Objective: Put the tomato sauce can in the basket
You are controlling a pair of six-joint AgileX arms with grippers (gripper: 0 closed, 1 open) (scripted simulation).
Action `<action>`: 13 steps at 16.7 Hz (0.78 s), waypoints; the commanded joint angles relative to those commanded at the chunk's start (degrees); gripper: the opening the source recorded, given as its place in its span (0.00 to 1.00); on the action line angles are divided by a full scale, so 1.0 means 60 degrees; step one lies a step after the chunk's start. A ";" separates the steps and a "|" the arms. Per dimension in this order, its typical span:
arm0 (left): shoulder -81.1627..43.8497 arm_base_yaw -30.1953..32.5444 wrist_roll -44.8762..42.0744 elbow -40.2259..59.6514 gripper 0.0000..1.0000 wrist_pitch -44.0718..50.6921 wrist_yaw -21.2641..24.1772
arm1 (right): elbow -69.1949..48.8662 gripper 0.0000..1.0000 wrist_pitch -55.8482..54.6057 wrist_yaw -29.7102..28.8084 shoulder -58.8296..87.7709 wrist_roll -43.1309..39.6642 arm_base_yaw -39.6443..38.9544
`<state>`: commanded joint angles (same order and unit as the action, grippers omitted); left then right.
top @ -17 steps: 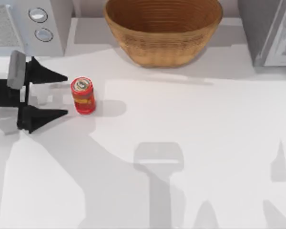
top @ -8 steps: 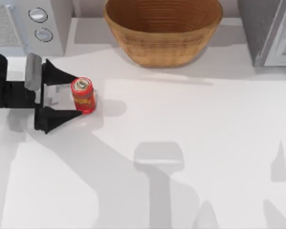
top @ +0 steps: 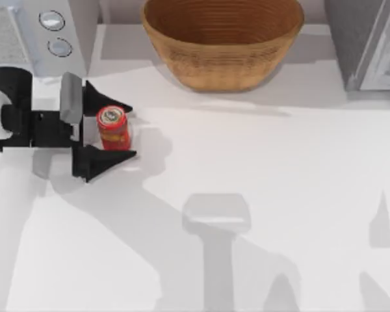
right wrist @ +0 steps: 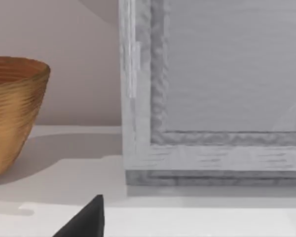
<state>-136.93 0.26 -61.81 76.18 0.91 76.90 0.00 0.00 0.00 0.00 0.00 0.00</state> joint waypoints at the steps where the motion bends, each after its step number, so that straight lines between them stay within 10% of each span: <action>1: 0.0021 0.0027 0.0090 -0.0028 1.00 -0.0096 -0.0014 | 0.0000 1.00 0.0000 0.0000 0.0000 0.0000 0.0000; 5: 0.0023 0.0030 0.0099 -0.0031 1.00 -0.0105 -0.0015 | 0.0000 1.00 0.0000 0.0000 0.0000 0.0000 0.0000; 13: 0.0023 0.0030 0.0099 -0.0031 0.40 -0.0105 -0.0015 | 0.0000 1.00 0.0000 0.0000 0.0000 0.0000 0.0000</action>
<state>-136.79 0.44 -61.22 75.99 0.28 76.81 0.00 0.00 0.00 0.00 0.00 0.00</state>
